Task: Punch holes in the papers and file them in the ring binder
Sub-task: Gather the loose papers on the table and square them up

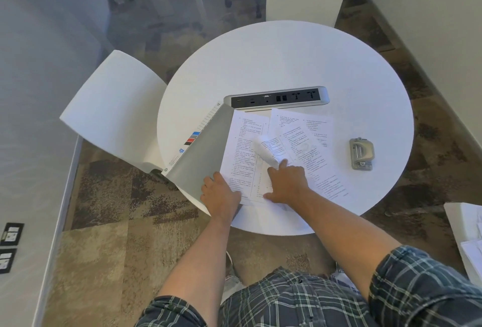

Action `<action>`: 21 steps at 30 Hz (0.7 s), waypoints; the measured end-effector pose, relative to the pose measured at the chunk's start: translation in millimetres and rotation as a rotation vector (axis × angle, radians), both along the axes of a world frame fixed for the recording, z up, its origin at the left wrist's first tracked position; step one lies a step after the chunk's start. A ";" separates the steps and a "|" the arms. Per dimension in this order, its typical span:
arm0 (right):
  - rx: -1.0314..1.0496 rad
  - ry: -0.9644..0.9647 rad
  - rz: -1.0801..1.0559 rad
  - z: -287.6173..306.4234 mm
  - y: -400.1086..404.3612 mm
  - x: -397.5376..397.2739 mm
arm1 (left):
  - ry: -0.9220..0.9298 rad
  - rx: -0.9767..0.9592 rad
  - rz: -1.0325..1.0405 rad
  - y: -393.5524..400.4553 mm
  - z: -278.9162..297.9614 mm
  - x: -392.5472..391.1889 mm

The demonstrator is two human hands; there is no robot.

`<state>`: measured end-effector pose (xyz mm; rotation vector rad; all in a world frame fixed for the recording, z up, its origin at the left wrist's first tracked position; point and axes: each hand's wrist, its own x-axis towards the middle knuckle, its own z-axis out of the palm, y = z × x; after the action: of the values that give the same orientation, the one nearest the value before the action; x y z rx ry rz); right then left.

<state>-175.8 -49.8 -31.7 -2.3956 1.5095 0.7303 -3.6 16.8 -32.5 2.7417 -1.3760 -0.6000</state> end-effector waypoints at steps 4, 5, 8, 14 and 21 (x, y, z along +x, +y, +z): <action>-0.042 0.011 0.020 2.5 4.0 5.6 | 0.046 -0.014 0.044 -5.4 2.8 6.5; -0.048 0.006 0.020 1.9 4.9 6.1 | 0.059 -0.020 0.058 -6.1 2.8 8.2; -0.064 -0.008 0.019 -1.0 6.8 8.2 | 0.094 -0.041 0.107 -7.7 4.9 11.4; -0.077 -0.014 0.011 -5.9 9.5 8.6 | 0.219 -0.056 0.213 -15.5 8.7 14.5; -0.106 -0.033 0.026 -9.7 10.6 1.8 | 0.408 -0.098 0.235 -21.1 16.2 10.6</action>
<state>-174.0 -39.2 -41.4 -2.4952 1.5432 0.6280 7.0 -4.3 -16.3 2.4669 -0.9505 -0.9743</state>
